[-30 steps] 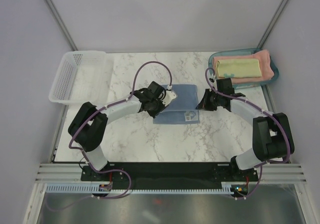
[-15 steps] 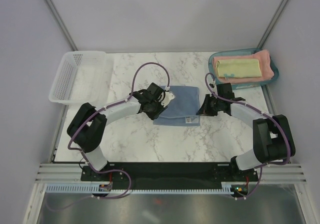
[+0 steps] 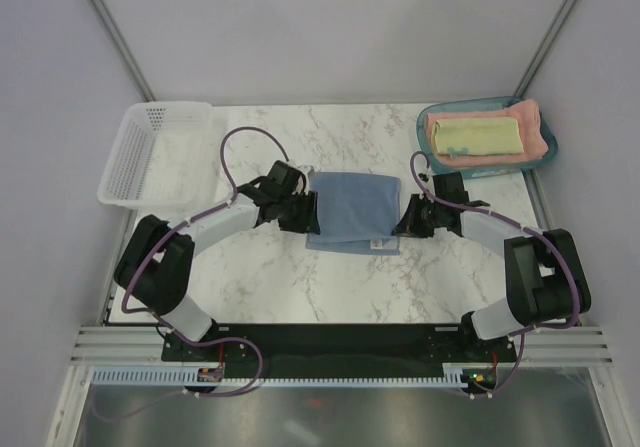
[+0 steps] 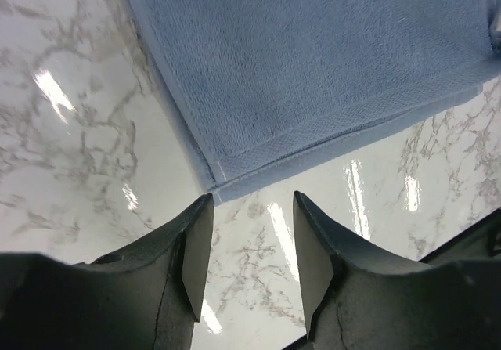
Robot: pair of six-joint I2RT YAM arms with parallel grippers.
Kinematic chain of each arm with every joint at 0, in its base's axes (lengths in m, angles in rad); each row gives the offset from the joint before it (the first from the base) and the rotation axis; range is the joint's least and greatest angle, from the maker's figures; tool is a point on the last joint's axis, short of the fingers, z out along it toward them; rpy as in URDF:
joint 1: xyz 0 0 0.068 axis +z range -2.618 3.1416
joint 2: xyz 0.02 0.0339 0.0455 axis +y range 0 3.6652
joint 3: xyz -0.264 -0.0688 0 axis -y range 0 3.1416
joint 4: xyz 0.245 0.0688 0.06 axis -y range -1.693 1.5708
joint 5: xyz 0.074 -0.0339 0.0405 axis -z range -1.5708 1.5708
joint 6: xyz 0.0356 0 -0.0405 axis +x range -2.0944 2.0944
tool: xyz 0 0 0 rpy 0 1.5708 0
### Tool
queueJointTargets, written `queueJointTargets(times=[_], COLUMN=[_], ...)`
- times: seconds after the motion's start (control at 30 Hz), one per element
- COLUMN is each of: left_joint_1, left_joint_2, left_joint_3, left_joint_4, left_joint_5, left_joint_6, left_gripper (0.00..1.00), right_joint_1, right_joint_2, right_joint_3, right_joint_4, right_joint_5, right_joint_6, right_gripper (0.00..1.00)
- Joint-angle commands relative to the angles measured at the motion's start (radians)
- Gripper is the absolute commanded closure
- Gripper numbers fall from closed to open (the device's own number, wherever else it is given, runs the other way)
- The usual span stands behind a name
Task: Fold and stack the towels
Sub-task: Fold the towel
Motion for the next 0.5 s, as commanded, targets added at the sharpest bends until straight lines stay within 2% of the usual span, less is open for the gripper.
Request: queueJointTargets(times=[0.0, 0.07, 0.23, 0.3, 0.47], left_joint_1=[0.001, 0.004, 0.011, 0.012, 0.018], left_joint_2=[-0.042, -0.036, -0.019, -0.030, -0.009], left_joint_3=[-0.081, -0.094, -0.146, -0.184, -0.181], left_joint_4=[0.118, 0.151, 0.229, 0.310, 0.289], left_joint_5=[0.057, 0.016, 0.020, 0.029, -0.014], left_joint_6=[-0.244, -0.273, -0.315, -0.323, -0.334], left_gripper=[0.47, 0.52, 0.57, 0.62, 0.66], right_joint_1=[-0.002, -0.003, -0.002, -0.002, -0.002], right_joint_2=[-0.025, -0.027, -0.034, -0.033, -0.030], right_joint_3=[-0.003, -0.003, -0.006, -0.007, -0.010], right_joint_4=[0.039, 0.040, 0.040, 0.042, 0.042], right_joint_5=[-0.024, -0.024, -0.024, -0.024, -0.024], right_joint_6=[0.005, 0.005, 0.005, 0.005, -0.002], right_gripper=[0.91, 0.91, 0.91, 0.91, 0.91])
